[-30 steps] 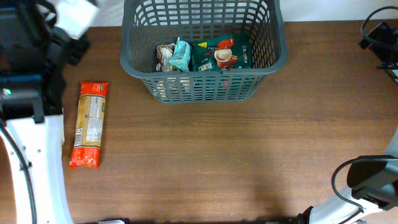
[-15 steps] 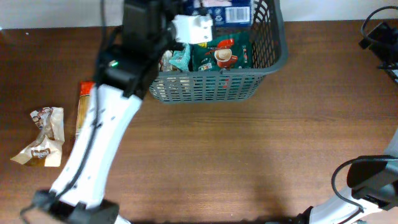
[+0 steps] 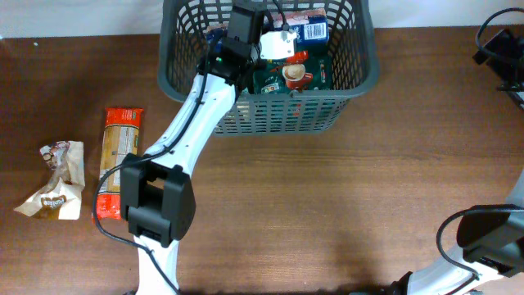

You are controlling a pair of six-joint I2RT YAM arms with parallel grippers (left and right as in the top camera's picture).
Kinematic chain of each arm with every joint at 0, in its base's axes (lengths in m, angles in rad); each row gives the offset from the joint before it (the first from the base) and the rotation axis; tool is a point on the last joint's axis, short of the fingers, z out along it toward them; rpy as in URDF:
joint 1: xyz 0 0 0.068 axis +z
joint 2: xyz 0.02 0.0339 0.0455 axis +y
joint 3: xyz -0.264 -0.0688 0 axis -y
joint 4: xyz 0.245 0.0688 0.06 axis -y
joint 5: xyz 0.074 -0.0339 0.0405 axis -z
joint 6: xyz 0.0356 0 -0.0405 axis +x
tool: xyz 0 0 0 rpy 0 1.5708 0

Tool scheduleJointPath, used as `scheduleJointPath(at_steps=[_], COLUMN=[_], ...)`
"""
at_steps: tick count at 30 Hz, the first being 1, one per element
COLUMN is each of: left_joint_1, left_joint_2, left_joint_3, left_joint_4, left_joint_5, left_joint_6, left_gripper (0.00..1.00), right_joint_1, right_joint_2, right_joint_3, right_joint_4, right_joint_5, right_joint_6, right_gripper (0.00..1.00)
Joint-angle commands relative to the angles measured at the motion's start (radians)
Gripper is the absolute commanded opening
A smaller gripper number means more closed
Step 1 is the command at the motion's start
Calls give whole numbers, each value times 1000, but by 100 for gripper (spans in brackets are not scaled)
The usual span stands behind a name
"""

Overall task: Pack container
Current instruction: 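Lift the blue box over the basket and drop it in, then lower the left gripper onto the red-and-white pasta packet and grasp it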

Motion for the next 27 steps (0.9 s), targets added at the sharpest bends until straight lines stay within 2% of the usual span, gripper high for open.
scheduleJointPath(at_steps=[1,4,6,8,9,10,14,20,25,27], left_joint_1=[5,5,5,4,-2,-9,-42,-34,-33,-26], left_joint_2=[26,33,33,33,33,29,-24,-192,-352,-414], left_joint_3=[10,10,10,13,19,27,78,256,380,404], left_joint_4=[50,65,66,66,62,58,41,-192,-418,-507], left_joint_5=[-11,-13,-17,-42,-74,-116,-269,-192,-204,-253], left_joint_6=[-92,-117,-118,-118,-120,-133,-286,-541,-609,-680], left_gripper=[2,3,14,45,70,99,99,99,99,99], right_joint_1=[0,0,0,0,0,0,0,0,0,0], right_joint_2=[-10,-10,-10,-10,-10,-10,-10,-10,-10,-10], right_joint_3=[-5,-5,-5,-5,-5,-5,-5,-5,-5,-5], right_joint_4=[0,0,0,0,0,0,0,0,0,0], right_joint_5=[-2,-2,-3,-2,-2,-2,-2,-2,-2,-2], right_joint_6=[5,5,5,5,5,5,5,5,5,5], right_gripper=[99,99,99,99,99,99,99,99,99,99])
